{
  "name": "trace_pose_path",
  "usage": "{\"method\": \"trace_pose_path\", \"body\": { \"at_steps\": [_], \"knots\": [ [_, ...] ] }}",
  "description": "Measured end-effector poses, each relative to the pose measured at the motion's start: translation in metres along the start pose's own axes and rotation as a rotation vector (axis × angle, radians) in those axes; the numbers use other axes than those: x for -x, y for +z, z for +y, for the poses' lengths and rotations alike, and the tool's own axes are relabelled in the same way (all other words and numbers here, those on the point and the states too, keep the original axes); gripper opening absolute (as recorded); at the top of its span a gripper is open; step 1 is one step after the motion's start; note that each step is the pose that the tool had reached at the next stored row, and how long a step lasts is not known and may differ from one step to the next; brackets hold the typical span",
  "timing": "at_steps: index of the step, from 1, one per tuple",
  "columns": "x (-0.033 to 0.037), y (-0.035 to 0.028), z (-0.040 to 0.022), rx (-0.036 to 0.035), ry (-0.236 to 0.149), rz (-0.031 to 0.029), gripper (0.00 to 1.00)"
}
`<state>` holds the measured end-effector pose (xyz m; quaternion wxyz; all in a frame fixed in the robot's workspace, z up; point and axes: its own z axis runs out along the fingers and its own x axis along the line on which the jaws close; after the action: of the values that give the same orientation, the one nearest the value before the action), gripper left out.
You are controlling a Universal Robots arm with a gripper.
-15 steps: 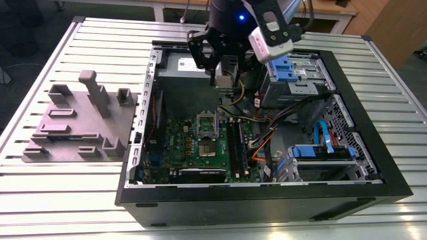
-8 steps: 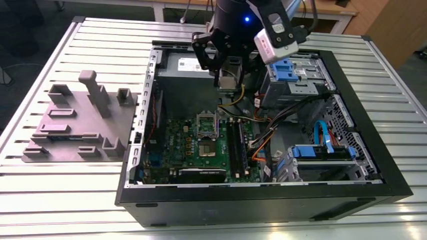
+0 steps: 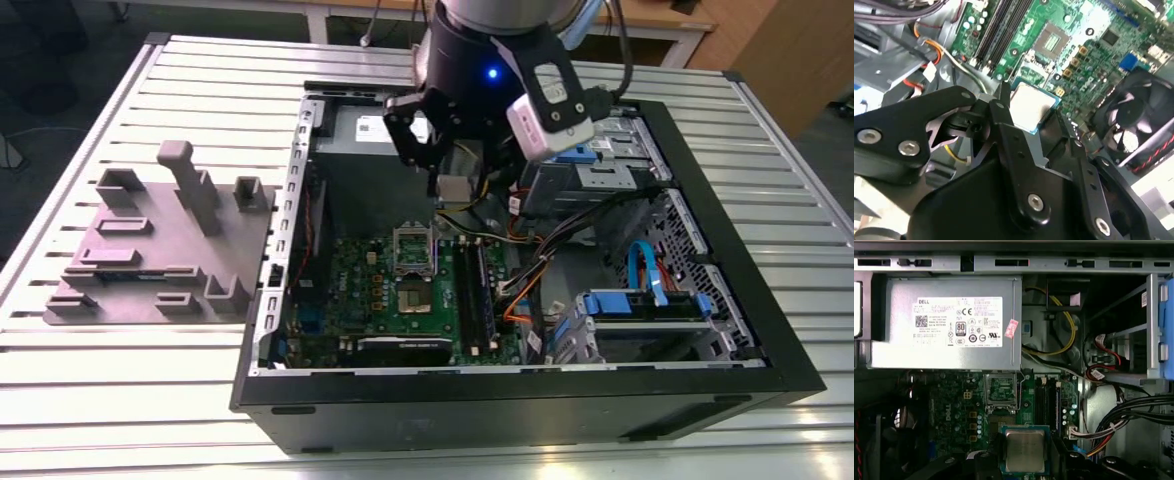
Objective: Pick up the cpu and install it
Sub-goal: 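Place the cpu into insertion slot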
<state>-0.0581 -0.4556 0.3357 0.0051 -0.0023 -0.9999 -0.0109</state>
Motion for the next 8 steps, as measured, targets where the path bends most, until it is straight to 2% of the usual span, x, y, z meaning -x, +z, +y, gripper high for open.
{"method": "trace_pose_path", "body": {
  "at_steps": [4, 6, 8],
  "knots": [
    [-0.0057, 0.0074, -0.0017, -0.0010, 0.002, 0.0000, 0.47],
    [-0.0127, 0.0110, -0.0018, -0.0049, 0.003, 0.0000, 0.47],
    [-0.0194, 0.0147, -0.0019, -0.0049, 0.000, -0.0002, 0.47]
  ]
}}
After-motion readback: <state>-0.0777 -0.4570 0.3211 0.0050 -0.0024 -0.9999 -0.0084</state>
